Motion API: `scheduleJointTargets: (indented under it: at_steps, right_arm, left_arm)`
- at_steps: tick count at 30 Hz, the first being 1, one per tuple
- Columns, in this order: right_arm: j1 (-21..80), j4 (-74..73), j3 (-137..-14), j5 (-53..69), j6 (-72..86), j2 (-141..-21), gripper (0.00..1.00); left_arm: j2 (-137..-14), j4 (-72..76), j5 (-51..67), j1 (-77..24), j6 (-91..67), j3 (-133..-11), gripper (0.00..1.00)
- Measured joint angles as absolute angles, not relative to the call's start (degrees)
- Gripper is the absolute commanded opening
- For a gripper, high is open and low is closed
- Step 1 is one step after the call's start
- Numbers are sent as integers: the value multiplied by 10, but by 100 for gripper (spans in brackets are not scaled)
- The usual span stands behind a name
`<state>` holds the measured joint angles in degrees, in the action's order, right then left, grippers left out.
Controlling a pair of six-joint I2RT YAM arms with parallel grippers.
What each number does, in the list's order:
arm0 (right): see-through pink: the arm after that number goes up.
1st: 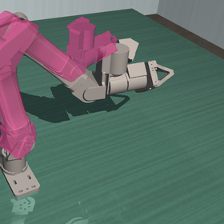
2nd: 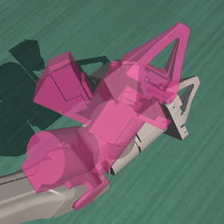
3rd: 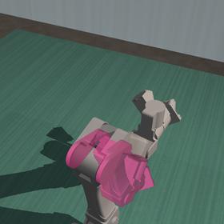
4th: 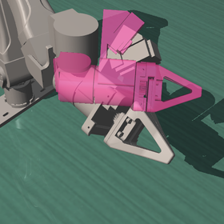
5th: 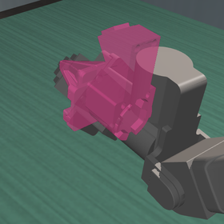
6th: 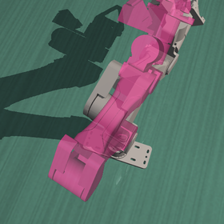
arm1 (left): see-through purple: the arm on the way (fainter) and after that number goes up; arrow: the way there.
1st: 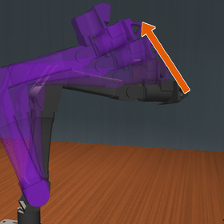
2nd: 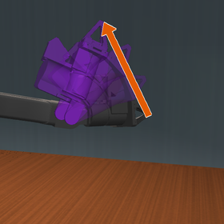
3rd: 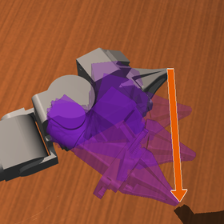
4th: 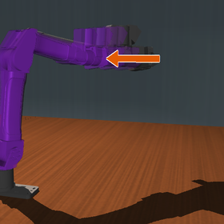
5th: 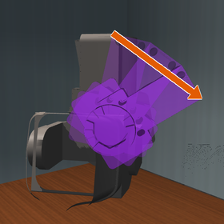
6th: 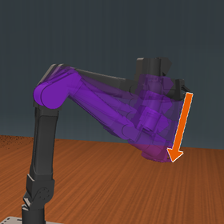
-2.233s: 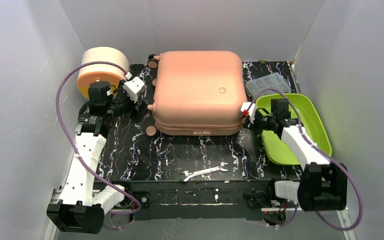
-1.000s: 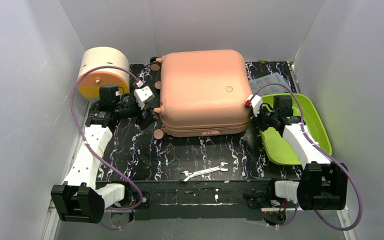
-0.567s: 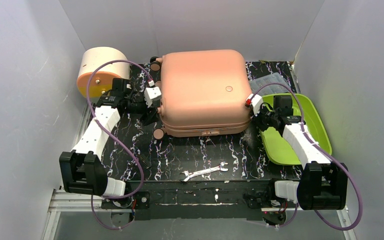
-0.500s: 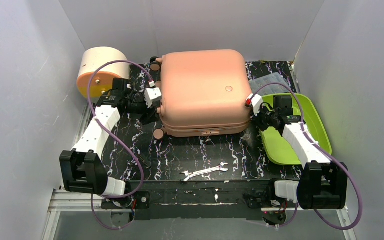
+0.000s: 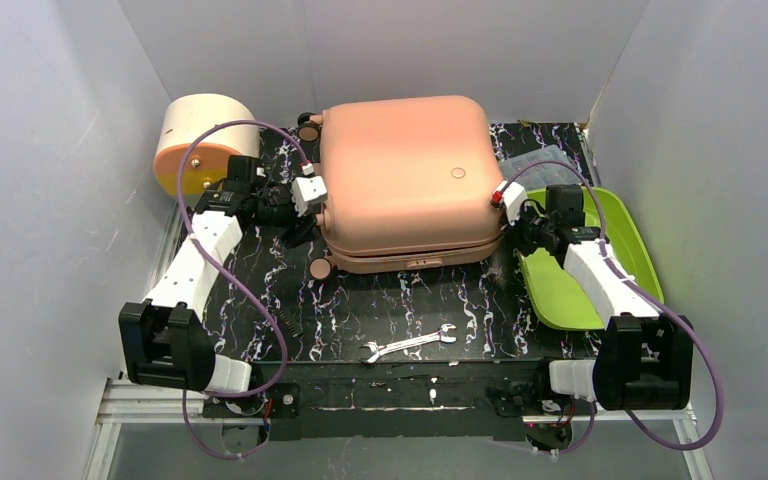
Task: Open, take out, and arrange the luggage
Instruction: Unzip the zipper of the luggage.
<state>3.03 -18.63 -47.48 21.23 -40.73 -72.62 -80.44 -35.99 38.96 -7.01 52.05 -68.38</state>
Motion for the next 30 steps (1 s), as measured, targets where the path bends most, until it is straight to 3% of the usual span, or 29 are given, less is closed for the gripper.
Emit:
scheduleJointTargets:
  at_steps: [6, 14, 25, 30]
  right_arm:
    - [13, -142, -475, 217, -404, -746, 1]
    - [-52, -129, -504, 340, -368, -808, 4]
    - [-62, -199, -605, 356, -486, -887, 6]
    - [-62, -207, -632, 357, -540, -911, 3]
  left_arm:
    - [-796, -365, 410, -69, 558, -679, 0]
    - [-787, -378, 438, -60, 613, -671, 0]
    - [-780, -404, 467, -53, 670, -671, 0]
    - [-780, -411, 477, -53, 684, -671, 0]
